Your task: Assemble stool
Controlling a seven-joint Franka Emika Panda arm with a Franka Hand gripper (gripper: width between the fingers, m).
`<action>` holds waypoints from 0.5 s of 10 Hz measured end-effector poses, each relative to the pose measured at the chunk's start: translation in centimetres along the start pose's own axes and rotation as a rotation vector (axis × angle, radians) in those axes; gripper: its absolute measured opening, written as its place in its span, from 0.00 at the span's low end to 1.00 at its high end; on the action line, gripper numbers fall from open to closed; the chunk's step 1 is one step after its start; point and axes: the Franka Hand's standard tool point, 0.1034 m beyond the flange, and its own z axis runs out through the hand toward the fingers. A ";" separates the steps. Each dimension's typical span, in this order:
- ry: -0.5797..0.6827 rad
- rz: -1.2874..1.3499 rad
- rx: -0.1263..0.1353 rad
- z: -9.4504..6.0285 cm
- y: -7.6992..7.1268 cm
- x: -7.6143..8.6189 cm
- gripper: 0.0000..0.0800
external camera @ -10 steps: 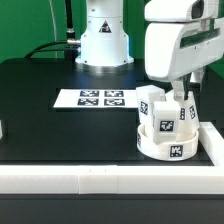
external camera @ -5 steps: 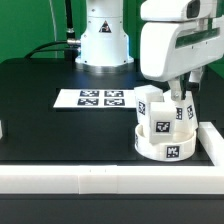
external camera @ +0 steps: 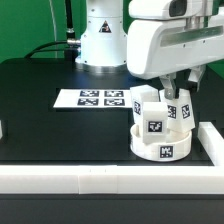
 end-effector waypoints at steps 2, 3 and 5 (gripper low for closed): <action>-0.002 0.149 0.001 0.1 -0.1 0.0 0.42; -0.004 0.233 0.001 0.4 -0.2 -0.1 0.42; -0.001 0.457 0.001 0.6 -0.6 0.1 0.42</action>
Offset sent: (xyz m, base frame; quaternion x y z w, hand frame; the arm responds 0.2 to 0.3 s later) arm -0.0019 0.0104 -0.0113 0.0060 0.0039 0.2816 0.9595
